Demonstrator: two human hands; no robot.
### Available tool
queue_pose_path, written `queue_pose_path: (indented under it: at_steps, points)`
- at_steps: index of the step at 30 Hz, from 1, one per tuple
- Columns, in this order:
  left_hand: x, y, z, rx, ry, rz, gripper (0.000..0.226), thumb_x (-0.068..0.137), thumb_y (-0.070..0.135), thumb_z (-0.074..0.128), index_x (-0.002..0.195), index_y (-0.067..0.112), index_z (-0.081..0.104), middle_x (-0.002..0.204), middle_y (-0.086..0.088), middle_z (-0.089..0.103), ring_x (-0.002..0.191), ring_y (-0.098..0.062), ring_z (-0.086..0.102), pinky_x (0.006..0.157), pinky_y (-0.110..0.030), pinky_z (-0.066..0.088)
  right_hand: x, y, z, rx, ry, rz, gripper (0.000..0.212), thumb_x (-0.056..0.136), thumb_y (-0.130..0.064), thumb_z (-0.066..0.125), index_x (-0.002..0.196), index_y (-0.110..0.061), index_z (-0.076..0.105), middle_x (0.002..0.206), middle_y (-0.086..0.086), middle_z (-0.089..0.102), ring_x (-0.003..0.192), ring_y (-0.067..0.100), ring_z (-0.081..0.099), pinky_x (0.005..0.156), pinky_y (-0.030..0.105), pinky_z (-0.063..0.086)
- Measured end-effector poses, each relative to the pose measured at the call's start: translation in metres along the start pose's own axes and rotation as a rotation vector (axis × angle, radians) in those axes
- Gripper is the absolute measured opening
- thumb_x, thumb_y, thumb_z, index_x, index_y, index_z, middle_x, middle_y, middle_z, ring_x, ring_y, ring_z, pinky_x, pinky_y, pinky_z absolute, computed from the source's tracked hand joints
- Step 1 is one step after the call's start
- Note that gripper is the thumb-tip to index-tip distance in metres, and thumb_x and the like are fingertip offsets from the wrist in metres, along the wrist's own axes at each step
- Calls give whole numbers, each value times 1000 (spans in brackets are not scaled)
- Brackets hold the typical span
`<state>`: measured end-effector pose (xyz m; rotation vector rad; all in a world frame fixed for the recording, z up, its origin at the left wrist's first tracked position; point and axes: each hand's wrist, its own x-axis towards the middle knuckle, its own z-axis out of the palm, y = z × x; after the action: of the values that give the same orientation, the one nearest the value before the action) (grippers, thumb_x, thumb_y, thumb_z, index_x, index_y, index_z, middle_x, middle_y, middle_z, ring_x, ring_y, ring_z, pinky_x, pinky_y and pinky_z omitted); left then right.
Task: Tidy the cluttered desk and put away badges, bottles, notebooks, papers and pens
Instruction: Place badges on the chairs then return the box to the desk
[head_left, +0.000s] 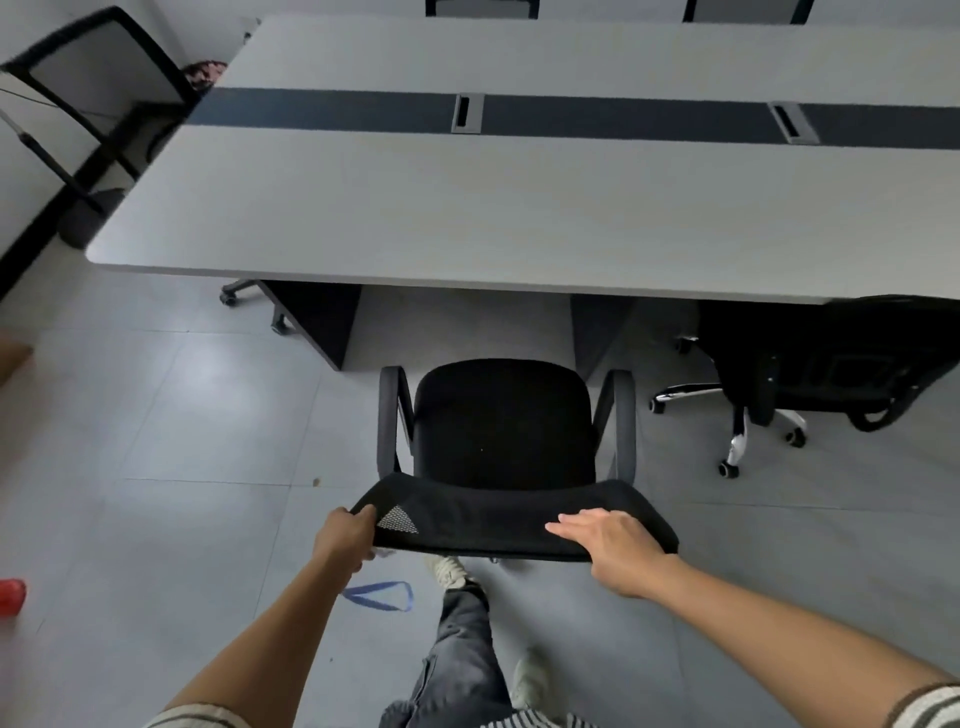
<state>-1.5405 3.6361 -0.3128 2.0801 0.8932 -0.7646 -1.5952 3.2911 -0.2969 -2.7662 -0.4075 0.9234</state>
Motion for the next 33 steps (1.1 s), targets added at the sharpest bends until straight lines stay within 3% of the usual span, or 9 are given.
queue_pose_path:
  at_steps: [6, 11, 20, 24, 29, 33]
  points:
    - [-20, -25, -2, 28, 6, 11, 30, 101, 29, 39, 110, 2, 48, 87, -26, 66, 50, -19, 43, 43, -23, 34, -16, -14, 13, 0, -33, -43, 82, 87, 9, 42, 153, -35, 25, 160, -7, 26, 146, 18, 25, 118, 35, 24]
    - [-15, -17, -3, 36, -2, 47, 33, 103, 31, 36, 107, 1, 48, 85, -25, 67, 49, -19, 43, 43, -23, 34, -7, -5, 1, -16, -10, -42, 81, 85, 8, 42, 152, -37, 29, 158, -9, 30, 144, 15, 28, 117, 33, 26]
    - [46, 57, 9, -15, 52, 170, 31, 99, 30, 34, 88, 4, 49, 74, -19, 68, 56, -26, 49, 55, -30, 40, 64, 39, -64, -114, -29, 67, 79, 87, 1, 47, 149, -44, 30, 156, -14, 33, 143, 12, 30, 112, 34, 29]
    - [82, 91, -5, -4, 17, 176, 30, 97, 30, 35, 88, 4, 49, 74, -19, 68, 60, -27, 50, 64, -34, 42, 110, 46, -100, -177, -28, 111, 78, 88, 1, 46, 150, -42, 28, 156, -12, 33, 143, 15, 30, 108, 35, 29]
    - [124, 146, -40, 22, -40, 119, 37, 100, 31, 33, 100, -2, 49, 79, -20, 66, 53, -24, 45, 49, -26, 36, 172, 43, -147, -165, -10, 211, 75, 90, 2, 43, 150, -40, 30, 156, -9, 33, 143, 18, 28, 112, 37, 27]
    - [162, 195, -79, -155, -38, 10, 32, 99, 25, 37, 95, -4, 49, 73, -19, 58, 47, -20, 39, 45, -22, 28, 226, 23, -171, -136, -4, 250, 73, 91, 1, 42, 151, -40, 29, 155, -6, 34, 141, 21, 31, 112, 40, 29]
